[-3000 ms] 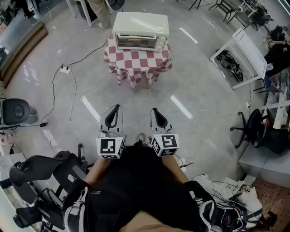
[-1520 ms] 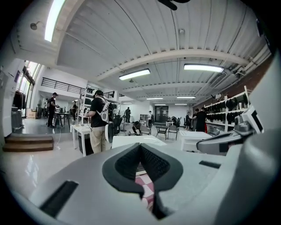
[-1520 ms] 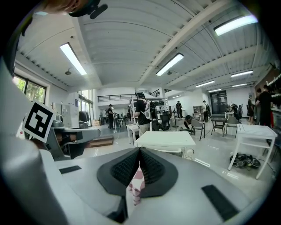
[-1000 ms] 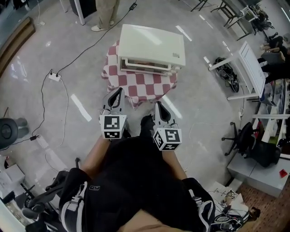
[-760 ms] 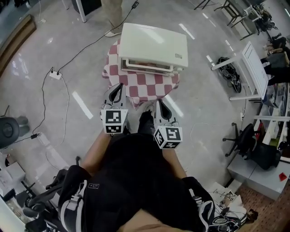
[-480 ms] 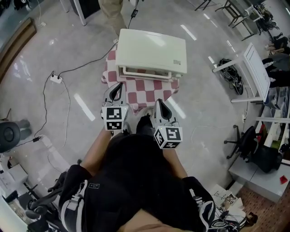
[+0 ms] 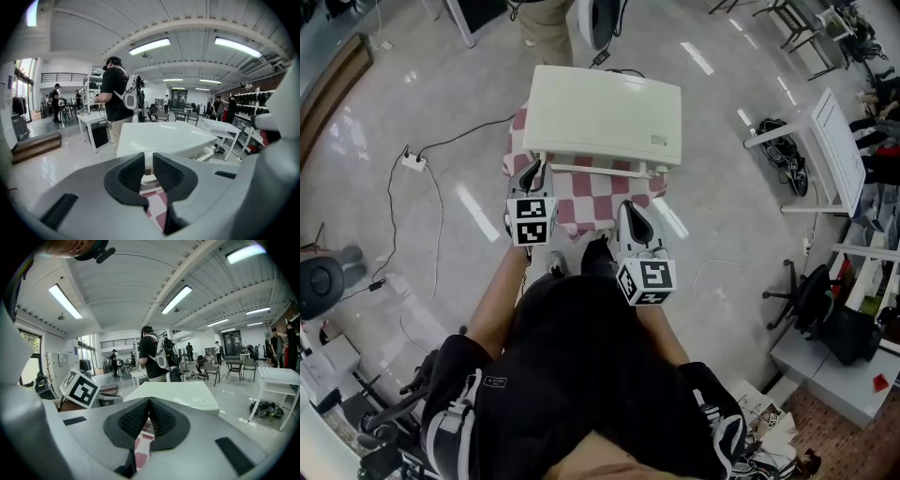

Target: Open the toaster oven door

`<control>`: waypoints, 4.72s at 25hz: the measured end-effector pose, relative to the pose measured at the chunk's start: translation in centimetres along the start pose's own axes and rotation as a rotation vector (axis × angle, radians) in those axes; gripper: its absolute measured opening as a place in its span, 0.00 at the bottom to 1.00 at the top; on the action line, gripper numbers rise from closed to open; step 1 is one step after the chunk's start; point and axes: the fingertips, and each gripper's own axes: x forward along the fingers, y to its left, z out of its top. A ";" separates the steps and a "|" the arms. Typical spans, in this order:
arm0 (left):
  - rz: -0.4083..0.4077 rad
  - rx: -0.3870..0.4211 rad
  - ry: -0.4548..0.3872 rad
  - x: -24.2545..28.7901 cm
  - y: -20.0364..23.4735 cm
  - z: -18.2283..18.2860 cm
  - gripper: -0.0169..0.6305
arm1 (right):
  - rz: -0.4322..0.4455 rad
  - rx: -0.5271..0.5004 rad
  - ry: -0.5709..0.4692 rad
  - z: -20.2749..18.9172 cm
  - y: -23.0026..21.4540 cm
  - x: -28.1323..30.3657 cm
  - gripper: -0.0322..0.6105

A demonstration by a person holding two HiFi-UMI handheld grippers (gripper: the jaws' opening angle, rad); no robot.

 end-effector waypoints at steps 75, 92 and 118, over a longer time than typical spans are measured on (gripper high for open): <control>-0.103 -0.320 0.392 1.4 -0.5 -16.4 0.18 | -0.198 0.873 0.263 -17.7 -14.1 1.7 0.33; -0.153 -0.353 0.423 0.8 -1.0 -17.4 0.26 | -0.138 1.072 0.265 -20.1 -14.4 3.1 0.23; -0.271 -1.037 0.230 -0.1 2.9 -16.1 0.19 | -0.132 0.994 0.326 -21.4 -13.9 2.6 0.22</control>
